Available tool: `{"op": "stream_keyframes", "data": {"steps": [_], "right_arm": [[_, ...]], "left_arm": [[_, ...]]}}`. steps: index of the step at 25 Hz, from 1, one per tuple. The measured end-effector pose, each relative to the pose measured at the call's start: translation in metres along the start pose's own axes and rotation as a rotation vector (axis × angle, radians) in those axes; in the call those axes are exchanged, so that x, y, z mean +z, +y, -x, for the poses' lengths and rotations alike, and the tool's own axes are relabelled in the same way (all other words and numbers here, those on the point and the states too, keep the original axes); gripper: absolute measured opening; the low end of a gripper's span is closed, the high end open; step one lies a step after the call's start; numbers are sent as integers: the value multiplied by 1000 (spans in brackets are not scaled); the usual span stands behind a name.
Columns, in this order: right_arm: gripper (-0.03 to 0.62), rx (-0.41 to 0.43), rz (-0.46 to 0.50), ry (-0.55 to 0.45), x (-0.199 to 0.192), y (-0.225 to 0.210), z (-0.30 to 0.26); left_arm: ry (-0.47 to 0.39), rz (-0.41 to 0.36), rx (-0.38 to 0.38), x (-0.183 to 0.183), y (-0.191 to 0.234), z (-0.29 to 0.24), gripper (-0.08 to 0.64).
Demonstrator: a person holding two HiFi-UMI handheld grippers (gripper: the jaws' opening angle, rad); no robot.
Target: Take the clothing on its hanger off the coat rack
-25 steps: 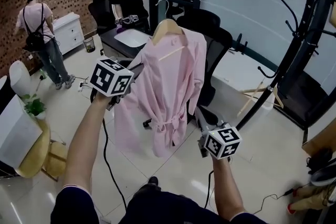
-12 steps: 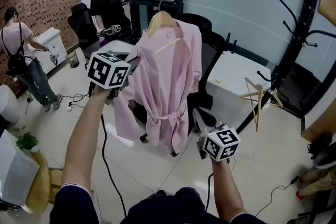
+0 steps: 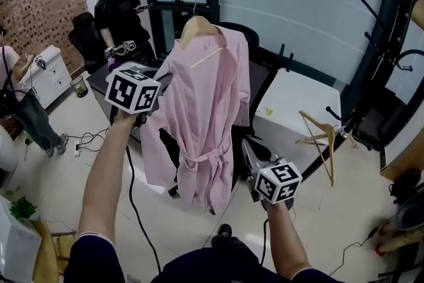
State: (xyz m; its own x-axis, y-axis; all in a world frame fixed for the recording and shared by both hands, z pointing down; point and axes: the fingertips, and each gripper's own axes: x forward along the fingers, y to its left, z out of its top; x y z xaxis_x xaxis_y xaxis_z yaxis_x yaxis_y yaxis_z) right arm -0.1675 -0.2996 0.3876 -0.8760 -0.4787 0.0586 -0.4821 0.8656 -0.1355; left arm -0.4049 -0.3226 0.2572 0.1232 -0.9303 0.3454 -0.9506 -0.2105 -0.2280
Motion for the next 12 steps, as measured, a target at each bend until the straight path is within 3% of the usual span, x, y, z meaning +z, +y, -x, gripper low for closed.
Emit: {"op": "stream_keyframes", "data": {"steps": [12], "right_arm": [[2,-18,-18,24,15,-95,-78]], "left_arm": [[-31,29,-38,32,47,-115,35]]}}
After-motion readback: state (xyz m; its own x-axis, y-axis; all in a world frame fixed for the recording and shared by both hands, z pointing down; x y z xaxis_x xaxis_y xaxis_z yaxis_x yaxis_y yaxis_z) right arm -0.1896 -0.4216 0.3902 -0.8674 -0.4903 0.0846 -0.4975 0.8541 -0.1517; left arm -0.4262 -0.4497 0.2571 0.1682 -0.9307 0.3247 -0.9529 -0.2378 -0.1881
